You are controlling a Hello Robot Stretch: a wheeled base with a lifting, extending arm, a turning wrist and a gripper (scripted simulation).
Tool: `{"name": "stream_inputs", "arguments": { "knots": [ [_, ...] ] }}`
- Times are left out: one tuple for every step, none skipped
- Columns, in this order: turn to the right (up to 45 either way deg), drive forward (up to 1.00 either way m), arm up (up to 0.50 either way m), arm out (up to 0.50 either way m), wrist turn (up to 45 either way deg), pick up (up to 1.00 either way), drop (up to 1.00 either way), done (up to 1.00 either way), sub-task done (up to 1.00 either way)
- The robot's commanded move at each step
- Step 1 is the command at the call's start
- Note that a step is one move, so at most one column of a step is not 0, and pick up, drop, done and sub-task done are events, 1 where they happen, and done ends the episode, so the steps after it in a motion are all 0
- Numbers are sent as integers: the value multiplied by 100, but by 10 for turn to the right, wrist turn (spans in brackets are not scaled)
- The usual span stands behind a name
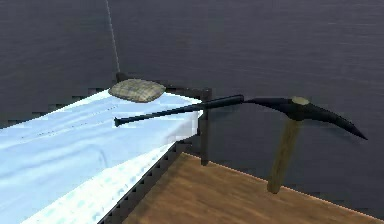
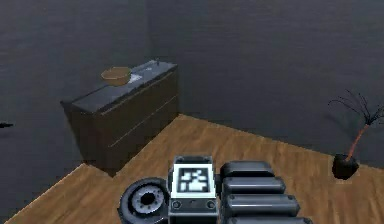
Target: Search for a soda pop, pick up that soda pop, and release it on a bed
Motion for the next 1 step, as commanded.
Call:
{"name": "stream_inputs", "arguments": {
  "knots": [
    [240,0,0,0,0,0,0,0,0]
  ]
}}
